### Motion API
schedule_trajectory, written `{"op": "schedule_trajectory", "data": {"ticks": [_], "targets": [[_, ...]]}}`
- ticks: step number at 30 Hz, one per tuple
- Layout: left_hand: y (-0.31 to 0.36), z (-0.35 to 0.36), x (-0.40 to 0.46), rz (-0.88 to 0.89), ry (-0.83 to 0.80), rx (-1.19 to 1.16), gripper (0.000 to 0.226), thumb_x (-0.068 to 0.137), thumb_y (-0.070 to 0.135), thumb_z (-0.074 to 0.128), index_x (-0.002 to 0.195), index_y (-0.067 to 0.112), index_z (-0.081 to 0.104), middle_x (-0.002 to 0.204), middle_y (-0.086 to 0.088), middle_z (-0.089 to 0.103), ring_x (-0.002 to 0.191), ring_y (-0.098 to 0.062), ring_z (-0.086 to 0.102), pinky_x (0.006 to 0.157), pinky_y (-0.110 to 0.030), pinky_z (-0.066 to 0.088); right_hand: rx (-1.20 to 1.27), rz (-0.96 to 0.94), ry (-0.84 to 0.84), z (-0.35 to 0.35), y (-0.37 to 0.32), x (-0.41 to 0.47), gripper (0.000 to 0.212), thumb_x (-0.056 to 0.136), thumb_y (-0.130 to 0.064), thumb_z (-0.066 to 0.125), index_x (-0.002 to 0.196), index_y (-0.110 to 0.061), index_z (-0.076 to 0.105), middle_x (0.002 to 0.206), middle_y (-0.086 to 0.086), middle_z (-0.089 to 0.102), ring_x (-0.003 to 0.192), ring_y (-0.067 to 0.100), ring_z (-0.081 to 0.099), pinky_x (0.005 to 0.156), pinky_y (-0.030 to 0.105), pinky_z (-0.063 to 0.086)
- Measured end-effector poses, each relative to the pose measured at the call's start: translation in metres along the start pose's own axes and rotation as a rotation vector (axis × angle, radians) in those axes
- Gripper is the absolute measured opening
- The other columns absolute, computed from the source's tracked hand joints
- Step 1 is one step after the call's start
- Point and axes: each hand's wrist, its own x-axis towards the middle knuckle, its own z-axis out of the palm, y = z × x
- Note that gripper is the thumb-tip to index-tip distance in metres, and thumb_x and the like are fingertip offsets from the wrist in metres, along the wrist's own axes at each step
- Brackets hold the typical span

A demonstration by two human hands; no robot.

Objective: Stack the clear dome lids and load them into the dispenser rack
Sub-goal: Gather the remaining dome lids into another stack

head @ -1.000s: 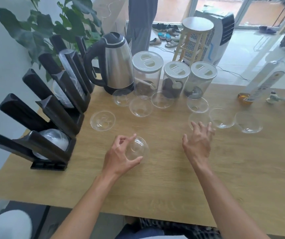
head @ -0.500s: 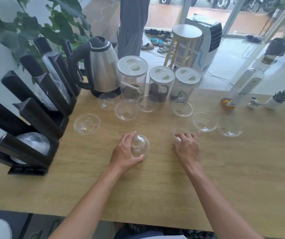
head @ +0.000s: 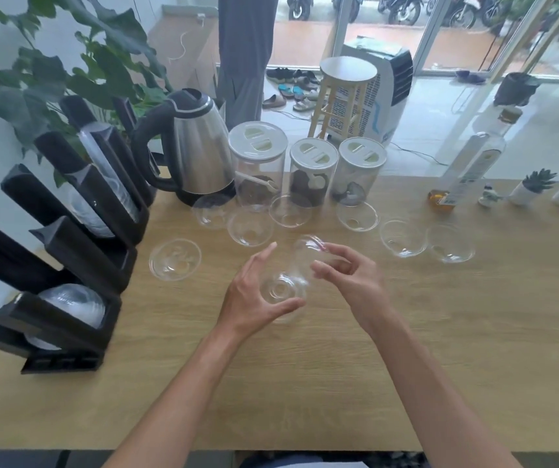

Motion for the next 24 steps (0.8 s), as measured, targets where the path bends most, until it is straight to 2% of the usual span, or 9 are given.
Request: {"op": "schedule_trajectory", "data": {"ticks": [3, 6, 9, 13, 15, 18, 21, 22, 24], "targets": [[0.001, -0.002, 0.004, 0.038, -0.012, -0.019, 0.109, 0.061, 0.066, 0.086, 0.152, 0.03, 0.039, 0.147, 0.009, 0.054, 0.133, -0.003, 0.05, 0.107, -0.026, 0.042, 0.435, 0.14, -0.122, 0.006, 0.003, 0.0, 0.066, 0.073, -0.013, 0.083, 0.135, -0.01, 0.06, 0.093, 0.007, 0.076, 0.092, 0.022, 0.073, 0.098, 0.034, 0.058], [-0.009, -0.004, 0.004, 0.048, 0.004, 0.033, 0.093, 0.066, 0.06, 0.086, 0.144, 0.026, 0.05, 0.129, 0.008, 0.062, 0.119, -0.003, 0.059, 0.099, -0.029, 0.052, 0.403, 0.181, -0.09, 0.01, 0.012, 0.001, 0.067, 0.074, -0.015, 0.083, 0.136, -0.015, 0.06, 0.095, 0.006, 0.076, 0.093, 0.023, 0.074, 0.099, 0.043, 0.057], [-0.02, -0.004, 0.0, 0.048, 0.011, 0.036, 0.081, 0.069, 0.051, 0.088, 0.138, 0.026, 0.054, 0.121, 0.009, 0.062, 0.112, -0.002, 0.061, 0.095, -0.029, 0.056, 0.416, 0.231, -0.065, 0.013, 0.022, 0.002, 0.063, 0.076, -0.017, 0.082, 0.136, -0.017, 0.061, 0.095, 0.005, 0.077, 0.089, 0.022, 0.074, 0.092, 0.044, 0.058], [-0.029, -0.002, -0.006, 0.032, -0.041, 0.004, 0.094, 0.065, 0.06, 0.086, 0.144, 0.026, 0.05, 0.129, 0.007, 0.057, 0.116, -0.003, 0.058, 0.096, -0.02, 0.049, 0.544, 0.353, -0.105, 0.016, 0.032, 0.005, 0.054, 0.083, -0.011, 0.076, 0.135, -0.013, 0.061, 0.096, 0.005, 0.075, 0.094, 0.026, 0.072, 0.101, 0.054, 0.054], [-0.033, -0.002, -0.007, 0.029, -0.067, 0.015, 0.096, 0.064, 0.064, 0.084, 0.145, 0.025, 0.049, 0.131, 0.007, 0.059, 0.117, -0.004, 0.058, 0.098, -0.023, 0.048, 0.439, 0.344, -0.072, 0.021, 0.034, 0.003, 0.046, 0.089, -0.01, 0.074, 0.133, -0.012, 0.063, 0.098, 0.005, 0.076, 0.092, 0.022, 0.071, 0.098, 0.049, 0.057], [-0.04, 0.0, -0.009, 0.014, -0.08, 0.057, 0.089, 0.065, 0.057, 0.087, 0.14, 0.025, 0.052, 0.132, 0.007, 0.063, 0.119, -0.006, 0.059, 0.102, -0.028, 0.049, 0.039, 0.286, 0.081, 0.03, 0.035, 0.004, 0.031, 0.095, -0.017, 0.072, 0.125, -0.018, 0.069, 0.11, 0.002, 0.075, 0.093, 0.011, 0.07, 0.08, 0.031, 0.059], [-0.046, 0.001, -0.01, 0.001, -0.097, 0.096, 0.087, 0.066, 0.048, 0.091, 0.14, 0.025, 0.053, 0.131, 0.007, 0.062, 0.119, -0.007, 0.059, 0.103, -0.03, 0.049, -0.339, 0.244, 0.155, 0.036, 0.039, 0.012, 0.031, 0.09, -0.036, 0.074, 0.118, -0.023, 0.074, 0.118, -0.002, 0.074, 0.105, 0.012, 0.069, 0.093, 0.036, 0.058], [-0.048, 0.002, -0.01, -0.001, -0.111, 0.106, 0.087, 0.066, 0.047, 0.091, 0.142, 0.025, 0.052, 0.132, 0.007, 0.062, 0.12, -0.007, 0.058, 0.104, -0.03, 0.049, -0.435, 0.242, 0.144, 0.037, 0.039, 0.015, 0.035, 0.089, -0.044, 0.073, 0.116, -0.022, 0.076, 0.116, -0.004, 0.075, 0.106, 0.013, 0.07, 0.094, 0.034, 0.057], [-0.049, 0.005, -0.01, 0.0, -0.135, 0.122, 0.087, 0.068, 0.046, 0.09, 0.144, 0.028, 0.05, 0.134, 0.008, 0.061, 0.122, -0.009, 0.058, 0.104, -0.031, 0.049, -0.546, 0.245, 0.111, 0.04, 0.038, 0.019, 0.043, 0.087, -0.053, 0.073, 0.113, -0.019, 0.077, 0.109, -0.003, 0.077, 0.101, 0.013, 0.071, 0.086, 0.028, 0.057]]}}
